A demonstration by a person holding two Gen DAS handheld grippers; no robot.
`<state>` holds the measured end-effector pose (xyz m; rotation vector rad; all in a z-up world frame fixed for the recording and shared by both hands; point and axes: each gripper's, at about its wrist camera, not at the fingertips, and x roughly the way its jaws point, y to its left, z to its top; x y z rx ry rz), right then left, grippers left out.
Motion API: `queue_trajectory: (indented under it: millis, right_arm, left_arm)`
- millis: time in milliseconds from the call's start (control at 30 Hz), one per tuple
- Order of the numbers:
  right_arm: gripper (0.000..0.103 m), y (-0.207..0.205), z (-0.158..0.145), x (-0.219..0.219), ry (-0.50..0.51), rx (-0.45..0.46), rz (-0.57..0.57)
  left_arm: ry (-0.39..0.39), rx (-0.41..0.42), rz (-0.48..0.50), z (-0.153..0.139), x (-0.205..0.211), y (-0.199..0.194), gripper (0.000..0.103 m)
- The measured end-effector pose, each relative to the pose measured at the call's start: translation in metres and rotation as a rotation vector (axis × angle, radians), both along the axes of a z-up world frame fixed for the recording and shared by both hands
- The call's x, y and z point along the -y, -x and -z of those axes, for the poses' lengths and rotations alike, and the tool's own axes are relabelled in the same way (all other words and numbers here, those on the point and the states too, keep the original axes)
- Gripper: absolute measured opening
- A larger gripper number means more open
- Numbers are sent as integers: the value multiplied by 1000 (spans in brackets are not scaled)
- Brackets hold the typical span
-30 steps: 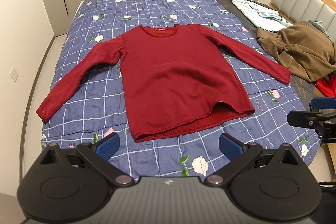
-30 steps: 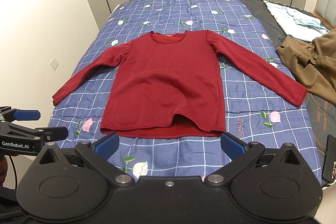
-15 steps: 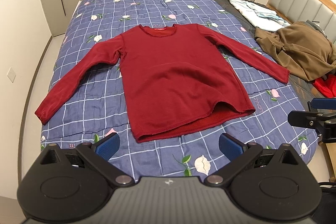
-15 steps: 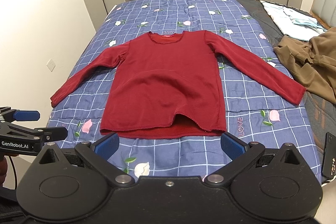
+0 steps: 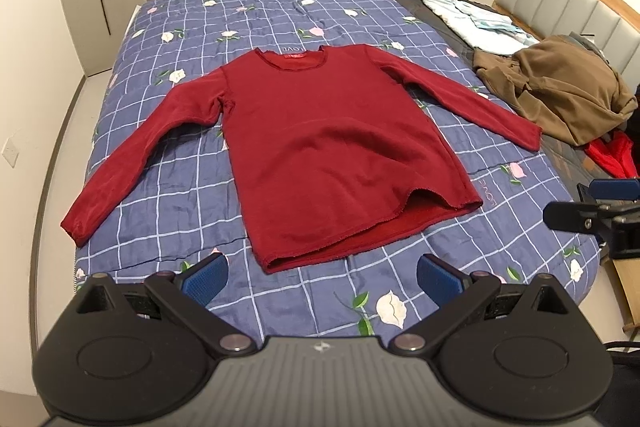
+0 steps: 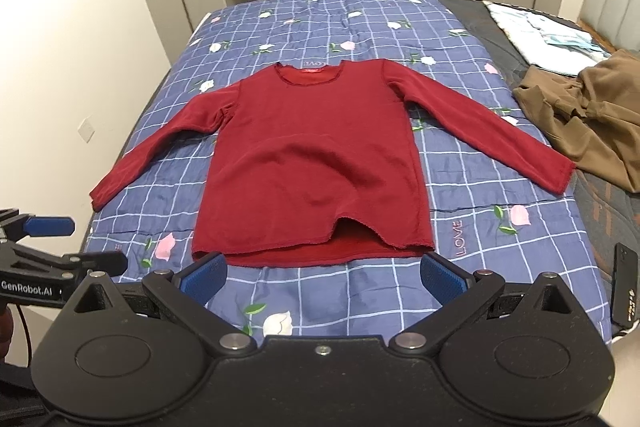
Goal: Fold small clothes
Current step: 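Reach the right tool to a sweater sleeve cuff and close on it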
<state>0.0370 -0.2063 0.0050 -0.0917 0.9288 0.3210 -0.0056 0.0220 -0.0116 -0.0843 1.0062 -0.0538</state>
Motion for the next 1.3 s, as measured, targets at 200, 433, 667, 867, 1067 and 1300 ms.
queue_trajectory:
  millis: [200,433,667,867,1067,1300]
  right_arm:
    - [103,-2,-3,-1,24,-7,54]
    - [103,-22,3,5,20,-2,137]
    - [103,-81,17,15,-16,-47,221]
    - [103,-143,39,28,-38,-74,211]
    - [103,-216,77,52,-56,-112,234]
    - [103,-299,122,92,-108,-150,386]
  left_arm:
    - [38,-48,-13,7,-7,-5,102]
    - [15,-139,-28,23,-4,-30,102]
    - [-32,-167,-49,28,6,-80,102]
    - [-52,-162,-79,31,19,-145,102]
    - [-59,-184,-107,50,41,-231,102]
    - [-86,-179,-153,74,65,-323,102]
